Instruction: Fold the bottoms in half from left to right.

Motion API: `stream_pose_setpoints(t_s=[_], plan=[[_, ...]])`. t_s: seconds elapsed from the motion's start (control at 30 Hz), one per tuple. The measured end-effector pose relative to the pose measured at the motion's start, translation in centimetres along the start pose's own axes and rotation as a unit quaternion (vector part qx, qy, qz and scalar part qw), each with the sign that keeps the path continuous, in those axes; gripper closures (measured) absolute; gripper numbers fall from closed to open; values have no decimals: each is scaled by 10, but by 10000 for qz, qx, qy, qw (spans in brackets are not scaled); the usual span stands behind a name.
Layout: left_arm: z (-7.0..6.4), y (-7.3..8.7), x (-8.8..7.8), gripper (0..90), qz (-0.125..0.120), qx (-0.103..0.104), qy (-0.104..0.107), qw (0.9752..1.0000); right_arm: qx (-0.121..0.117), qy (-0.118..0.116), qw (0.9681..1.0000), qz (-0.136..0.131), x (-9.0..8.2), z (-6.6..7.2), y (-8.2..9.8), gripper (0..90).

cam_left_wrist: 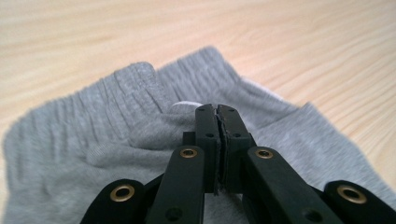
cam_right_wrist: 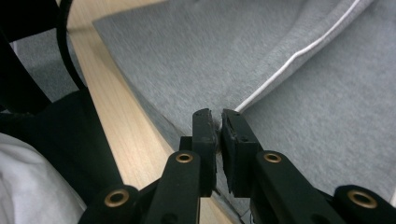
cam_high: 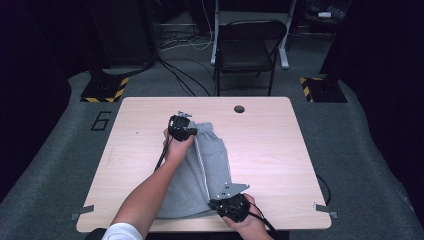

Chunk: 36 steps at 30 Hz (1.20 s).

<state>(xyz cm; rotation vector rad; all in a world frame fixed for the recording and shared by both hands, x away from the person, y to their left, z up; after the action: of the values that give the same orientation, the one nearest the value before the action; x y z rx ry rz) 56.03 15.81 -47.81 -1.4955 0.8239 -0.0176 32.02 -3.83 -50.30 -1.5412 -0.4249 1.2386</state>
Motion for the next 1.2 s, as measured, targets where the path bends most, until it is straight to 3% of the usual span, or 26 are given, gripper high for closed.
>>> stream_pose_setpoints(t_s=[0.13,0.37,0.57,0.67,0.9,0.97,1.2], plan=[[-1,-8,-6,878,-124,61,53,9999,-132,4,9998,-121,-3,4,-5,838],[-12,-22,-6,878,-275,115,148,9994,-394,18,9992,-32,-11,8,-9,839],[-23,-30,3,879,-208,222,192,9994,-318,41,9994,-123,-20,-1,-10,840],[-29,-30,8,879,-262,167,209,9993,-260,50,9996,-139,-26,-1,-9,841],[-43,-29,16,879,-295,232,282,9989,-320,83,9993,-200,-43,-4,-5,844],[-45,-29,19,879,-273,279,300,9988,-223,47,9995,-218,-49,-5,-5,844],[-48,-27,29,879,-312,25,278,9991,-14,70,9995,-296,-60,-15,-2,847]])
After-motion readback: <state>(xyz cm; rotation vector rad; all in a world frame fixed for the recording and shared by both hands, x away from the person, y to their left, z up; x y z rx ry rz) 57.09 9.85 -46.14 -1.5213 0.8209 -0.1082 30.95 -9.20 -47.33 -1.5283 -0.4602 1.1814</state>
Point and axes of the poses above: each handheld gripper's, and its own axes: x roughly forward along the jaws, y roughly out of its underside, z roughly to its left, the point moved 2 cm from there along x, roughly forward along the jaws, and after that the axes turned 13 degrees about -z, right-handed, at the moved point
